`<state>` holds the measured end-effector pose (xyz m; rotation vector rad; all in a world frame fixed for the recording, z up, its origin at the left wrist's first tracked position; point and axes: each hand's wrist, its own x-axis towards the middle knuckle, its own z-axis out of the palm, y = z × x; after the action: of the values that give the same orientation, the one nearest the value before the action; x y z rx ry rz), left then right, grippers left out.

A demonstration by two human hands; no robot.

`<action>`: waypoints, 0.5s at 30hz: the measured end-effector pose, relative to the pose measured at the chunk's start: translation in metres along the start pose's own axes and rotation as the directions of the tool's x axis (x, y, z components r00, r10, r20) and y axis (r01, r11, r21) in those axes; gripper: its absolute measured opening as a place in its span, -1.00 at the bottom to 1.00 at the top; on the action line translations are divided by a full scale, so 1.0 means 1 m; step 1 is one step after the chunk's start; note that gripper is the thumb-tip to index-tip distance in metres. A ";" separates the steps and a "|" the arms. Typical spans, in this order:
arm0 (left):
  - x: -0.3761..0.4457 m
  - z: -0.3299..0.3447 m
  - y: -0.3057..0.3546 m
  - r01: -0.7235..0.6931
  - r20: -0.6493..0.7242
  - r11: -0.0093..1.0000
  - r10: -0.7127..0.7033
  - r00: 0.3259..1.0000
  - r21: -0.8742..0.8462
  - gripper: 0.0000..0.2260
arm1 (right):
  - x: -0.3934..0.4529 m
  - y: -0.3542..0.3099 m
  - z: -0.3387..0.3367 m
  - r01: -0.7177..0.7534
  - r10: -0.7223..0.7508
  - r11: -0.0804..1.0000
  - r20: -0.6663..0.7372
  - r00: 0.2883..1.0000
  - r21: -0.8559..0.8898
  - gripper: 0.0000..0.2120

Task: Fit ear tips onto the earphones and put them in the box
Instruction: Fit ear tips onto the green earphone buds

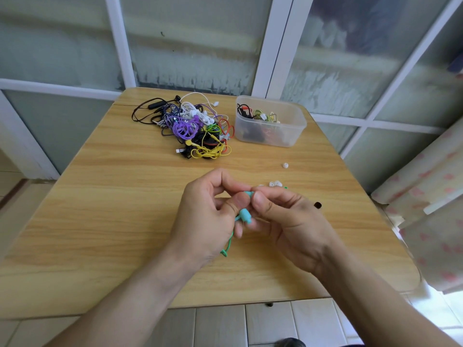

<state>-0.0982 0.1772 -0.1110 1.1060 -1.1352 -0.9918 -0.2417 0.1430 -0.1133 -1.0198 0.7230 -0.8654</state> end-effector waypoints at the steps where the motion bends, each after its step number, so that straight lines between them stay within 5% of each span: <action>1: -0.001 0.001 0.000 -0.008 -0.022 1.000 0.008 1.000 -0.009 -0.82 | 0.001 0.002 0.001 0.002 -0.002 1.000 0.002 1.000 0.014 -0.64; 9: -0.001 0.005 0.006 0.135 -0.011 0.954 -0.143 0.990 -0.269 -0.90 | 0.001 -0.003 -0.002 0.390 -0.397 0.888 0.022 0.918 -0.245 -0.83; 15: -0.002 0.001 0.009 0.376 0.217 0.856 -0.315 0.924 -0.356 -0.88 | 0.006 -0.008 -0.015 0.305 -0.279 0.938 0.164 0.946 -0.163 -0.79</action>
<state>-0.0995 0.1805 -0.1020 0.9321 -0.8115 -1.5376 -0.2538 0.1297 -0.1124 -1.3663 0.5478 -0.9841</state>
